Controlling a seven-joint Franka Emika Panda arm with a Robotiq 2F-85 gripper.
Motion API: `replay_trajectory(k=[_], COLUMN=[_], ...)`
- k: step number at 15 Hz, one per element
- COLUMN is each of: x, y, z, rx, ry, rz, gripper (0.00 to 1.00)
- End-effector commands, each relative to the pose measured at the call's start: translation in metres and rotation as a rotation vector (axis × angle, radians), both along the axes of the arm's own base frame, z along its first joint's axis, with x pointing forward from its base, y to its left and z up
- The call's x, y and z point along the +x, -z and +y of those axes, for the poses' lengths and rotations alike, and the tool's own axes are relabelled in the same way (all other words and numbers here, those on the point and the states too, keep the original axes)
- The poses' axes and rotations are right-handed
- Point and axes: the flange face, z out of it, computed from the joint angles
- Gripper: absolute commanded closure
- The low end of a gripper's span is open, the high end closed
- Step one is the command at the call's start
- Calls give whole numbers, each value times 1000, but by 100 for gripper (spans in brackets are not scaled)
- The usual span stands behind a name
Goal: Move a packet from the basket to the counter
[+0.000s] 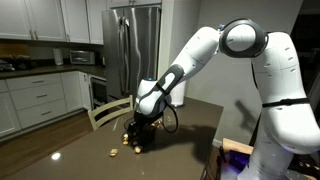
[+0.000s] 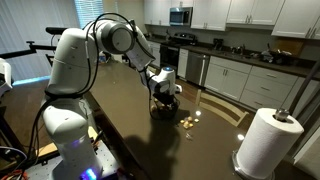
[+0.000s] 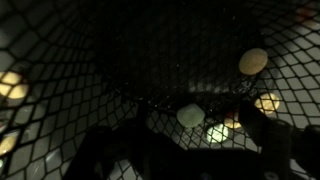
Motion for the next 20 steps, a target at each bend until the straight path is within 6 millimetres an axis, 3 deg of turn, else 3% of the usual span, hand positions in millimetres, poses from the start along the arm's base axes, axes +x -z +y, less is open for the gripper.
replay_trajectory(k=[1, 9, 11, 17, 18, 20], x=[5, 6, 4, 0, -10, -19], y=[15, 12, 7, 4, -24, -39], z=[-4, -10, -10, -11, -7, -3], rx=[-17, -38, -43, -61, -60, -80], ry=[1, 15, 16, 16, 25, 25], rz=[-44, -113, -119, -90, -91, -66], gripper=[40, 92, 96, 96, 95, 96])
